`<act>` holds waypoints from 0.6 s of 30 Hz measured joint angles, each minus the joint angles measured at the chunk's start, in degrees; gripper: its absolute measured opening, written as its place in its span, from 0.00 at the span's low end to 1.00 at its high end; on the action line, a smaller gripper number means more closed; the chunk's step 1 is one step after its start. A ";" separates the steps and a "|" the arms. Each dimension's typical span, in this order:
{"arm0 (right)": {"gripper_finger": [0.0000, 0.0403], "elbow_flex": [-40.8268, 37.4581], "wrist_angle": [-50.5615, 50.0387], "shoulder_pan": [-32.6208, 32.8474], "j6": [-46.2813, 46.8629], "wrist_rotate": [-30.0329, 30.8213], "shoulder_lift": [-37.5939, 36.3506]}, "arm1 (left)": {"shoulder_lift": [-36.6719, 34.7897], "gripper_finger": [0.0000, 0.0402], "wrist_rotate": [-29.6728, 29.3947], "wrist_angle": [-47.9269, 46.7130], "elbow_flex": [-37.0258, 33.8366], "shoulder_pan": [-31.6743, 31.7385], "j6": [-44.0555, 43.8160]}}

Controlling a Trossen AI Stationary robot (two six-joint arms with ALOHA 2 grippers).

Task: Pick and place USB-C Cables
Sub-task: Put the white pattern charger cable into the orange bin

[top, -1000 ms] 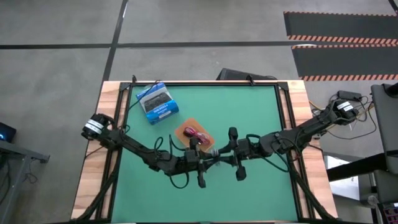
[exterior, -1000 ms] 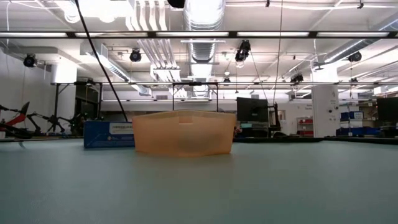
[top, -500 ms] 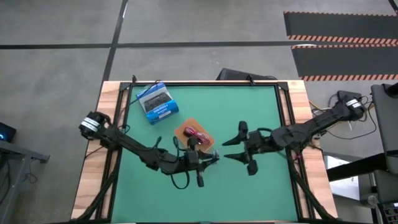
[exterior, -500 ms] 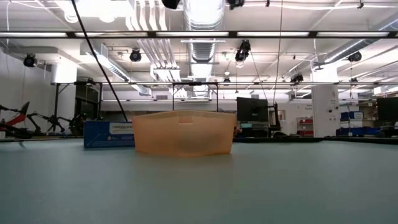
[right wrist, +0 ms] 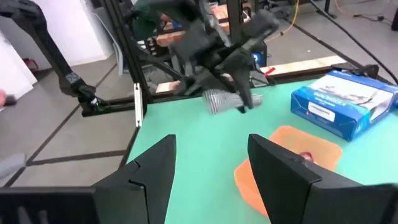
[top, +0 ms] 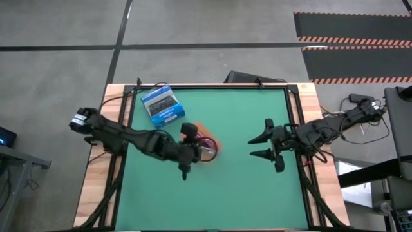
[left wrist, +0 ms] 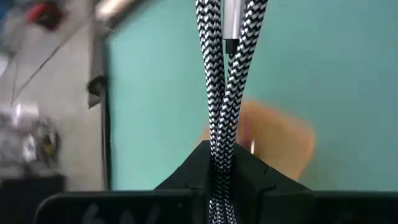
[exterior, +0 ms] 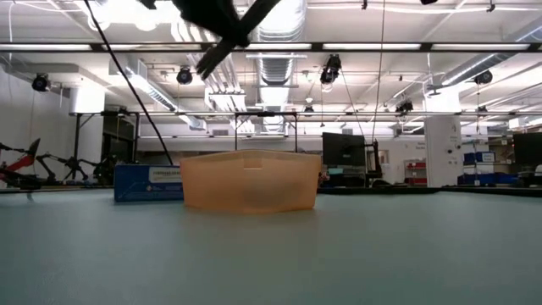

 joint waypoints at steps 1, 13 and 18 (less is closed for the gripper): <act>0.48 -0.04 0.09 0.00 0.03 0.12 0.04 | 0.00 0.05 1.54 -2.52 0.04 0.74 4.53; 0.48 -0.14 -0.19 0.00 0.06 0.42 4.48 | 0.22 0.06 10.29 -5.37 -1.53 9.28 44.01; 0.48 -0.14 -0.19 0.00 0.07 0.42 6.50 | 0.71 0.07 17.59 -5.70 -1.54 13.44 45.70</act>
